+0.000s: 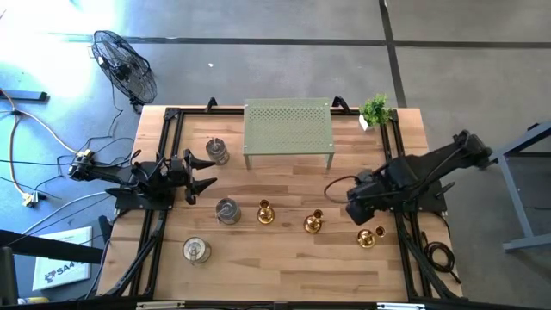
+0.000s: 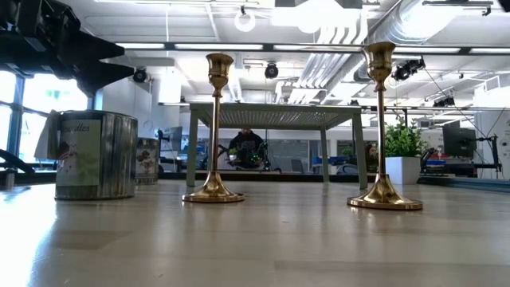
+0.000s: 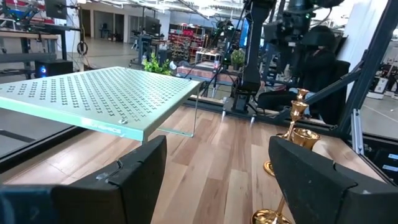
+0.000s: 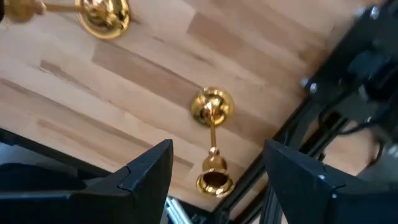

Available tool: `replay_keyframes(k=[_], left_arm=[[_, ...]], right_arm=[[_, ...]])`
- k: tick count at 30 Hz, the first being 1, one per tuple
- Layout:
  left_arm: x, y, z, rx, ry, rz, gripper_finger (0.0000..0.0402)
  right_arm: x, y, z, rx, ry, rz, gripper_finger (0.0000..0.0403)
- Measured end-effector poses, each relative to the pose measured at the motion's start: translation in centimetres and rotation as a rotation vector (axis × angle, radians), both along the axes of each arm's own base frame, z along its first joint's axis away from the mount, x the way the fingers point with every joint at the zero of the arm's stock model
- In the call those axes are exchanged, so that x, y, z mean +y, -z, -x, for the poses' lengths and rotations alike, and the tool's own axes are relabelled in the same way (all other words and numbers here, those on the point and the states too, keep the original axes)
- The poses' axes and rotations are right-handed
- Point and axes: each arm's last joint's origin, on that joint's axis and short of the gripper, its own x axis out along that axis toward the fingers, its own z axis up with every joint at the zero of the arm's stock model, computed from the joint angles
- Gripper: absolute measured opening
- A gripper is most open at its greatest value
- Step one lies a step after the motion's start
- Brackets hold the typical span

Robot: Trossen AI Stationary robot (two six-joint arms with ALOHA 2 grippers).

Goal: Pick & Place candle stick holders
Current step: Put the right gold candle holder on the shelf

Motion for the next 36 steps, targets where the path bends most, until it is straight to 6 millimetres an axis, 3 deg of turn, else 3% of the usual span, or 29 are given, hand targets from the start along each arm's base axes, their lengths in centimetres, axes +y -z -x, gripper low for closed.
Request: replay_keyframes(k=[11, 19, 29, 36], left_arm=[[-0.1, 0.0, 0.0, 0.002, 0.048, -0.003, 0.0278], [-0.2, 0.0, 0.0, 0.004, 0.087, -0.006, 0.0278], [-0.3, 0.1, -0.1, 0.005, 0.110, -0.007, 0.0278], [-0.3, 0.1, -0.1, 0.005, 0.110, -0.007, 0.0278]], right_arm=[[3.1, 0.3, 1.3, 0.072, 0.218, 0.004, 0.0243], [4.8, 0.4, 2.4, 0.059, 0.270, 0.045, 0.0243], [6.2, 2.3, 1.1, 0.108, 0.168, 0.117, 0.0243], [6.6, 2.9, 0.5, 0.141, 0.201, 0.132, 0.0243]])
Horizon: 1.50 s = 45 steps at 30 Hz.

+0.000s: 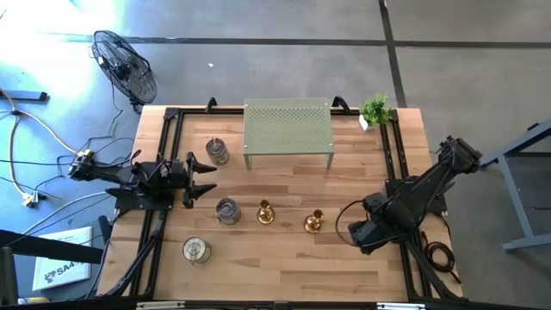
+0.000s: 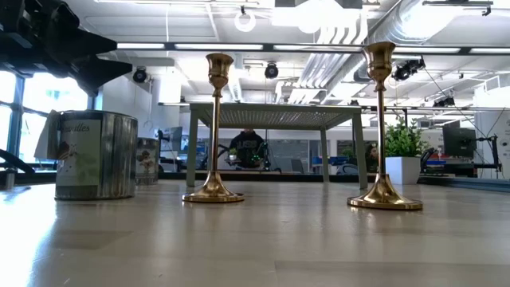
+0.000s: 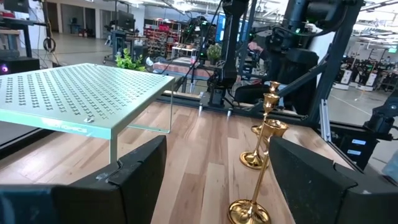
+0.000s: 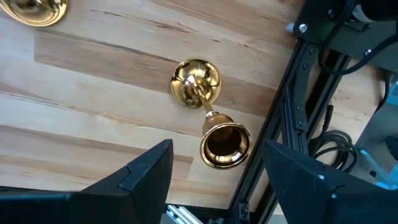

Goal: Pick & Place candle stick holders
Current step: Put the right gold candle holder on the shelf

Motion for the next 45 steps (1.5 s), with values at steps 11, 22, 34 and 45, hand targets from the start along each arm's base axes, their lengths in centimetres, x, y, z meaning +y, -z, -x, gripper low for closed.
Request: replay_keyframes(k=[11, 22, 34, 45], left_arm=[[0.0, 0.0, 0.0, 0.001, 0.001, -0.001, 0.0278], [-0.1, 0.0, 0.0, 0.002, 0.027, -0.002, 0.0278], [-0.1, 0.0, 0.0, 0.002, 0.027, -0.002, 0.0278], [-0.2, 0.1, 0.0, 0.006, 0.061, -0.005, 0.0278]], right_arm=[[-0.2, 1.7, 0.5, 0.102, -0.046, -0.028, 0.0243], [0.0, 1.8, 0.0, 0.036, -0.099, -0.037, 0.0243], [0.0, 1.8, -0.2, -0.001, -0.113, -0.015, 0.0243], [0.0, 1.8, -0.2, 0.016, -0.083, -0.034, 0.0243]])
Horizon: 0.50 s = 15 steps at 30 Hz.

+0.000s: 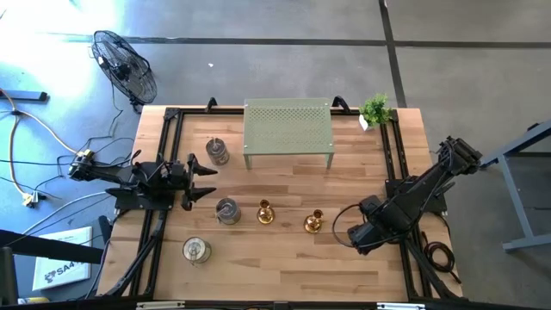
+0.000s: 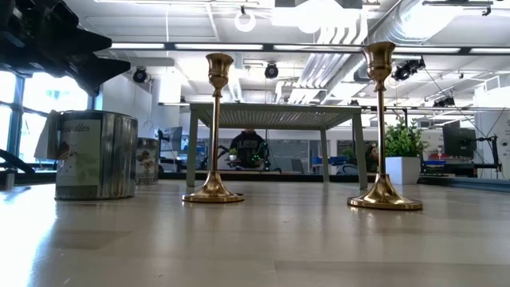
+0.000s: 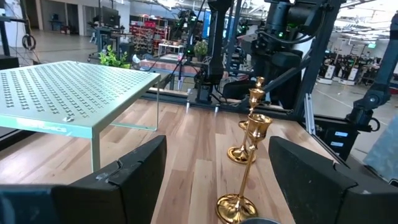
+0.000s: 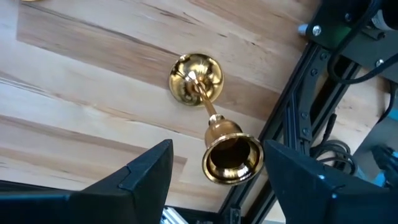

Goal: Pick & Place candle stick holders
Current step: Put the right gold candle holder on the shelf

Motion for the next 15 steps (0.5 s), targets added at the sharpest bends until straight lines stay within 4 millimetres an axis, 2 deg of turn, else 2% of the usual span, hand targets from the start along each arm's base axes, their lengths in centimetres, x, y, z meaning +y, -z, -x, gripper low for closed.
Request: replay_keyframes(k=[6, 11, 15], left_arm=[[0.0, 0.0, 0.0, 0.000, 0.006, -0.001, 0.0278], [0.0, 0.0, 0.0, -0.001, 0.006, 0.000, 0.0278], [0.0, 0.0, 0.0, 0.000, 0.006, 0.000, 0.0278]], right_arm=[[0.0, 0.2, 0.0, 0.005, 0.002, -0.007, 0.0243], [0.1, 2.5, 0.4, 0.088, 0.002, -0.061, 0.0243], [0.1, 4.0, 0.3, 0.065, -0.033, -0.079, 0.0243]])
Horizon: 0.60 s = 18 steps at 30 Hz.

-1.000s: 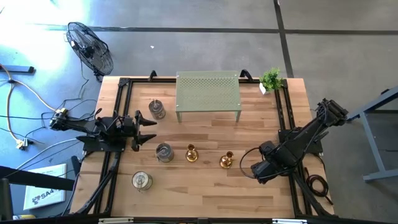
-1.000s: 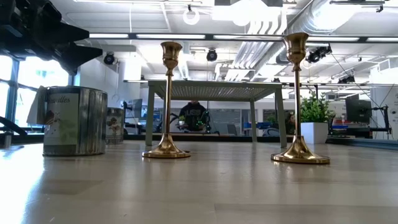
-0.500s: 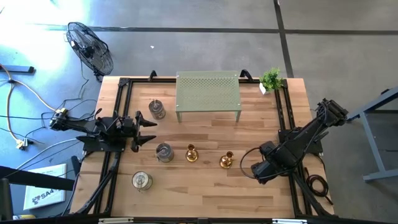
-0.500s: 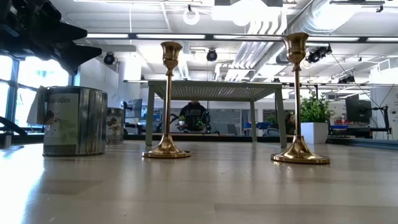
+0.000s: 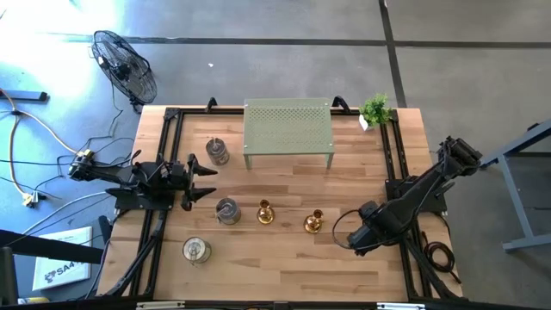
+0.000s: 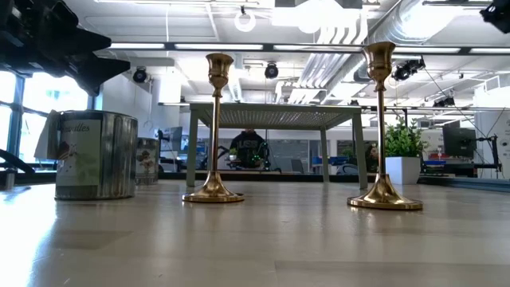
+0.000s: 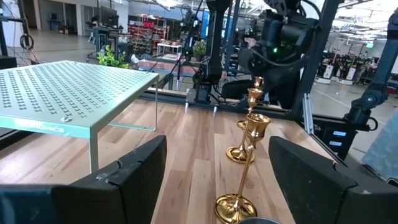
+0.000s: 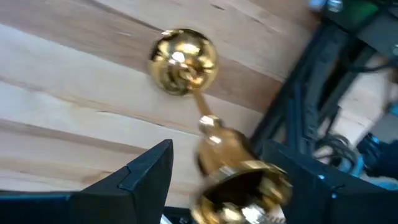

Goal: Pick & Place candle stick holders
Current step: Put the right gold candle holder on the shelf

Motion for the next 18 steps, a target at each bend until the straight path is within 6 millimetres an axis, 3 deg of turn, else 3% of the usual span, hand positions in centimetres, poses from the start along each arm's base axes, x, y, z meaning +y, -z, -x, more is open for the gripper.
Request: replay_keyframes(k=[18], left_arm=[[0.01, 0.00, 0.00, 0.000, -0.001, 0.000, 0.0278]], right_arm=[[-0.14, 0.28, -0.23, -0.052, -0.027, 0.038, 0.0240]])
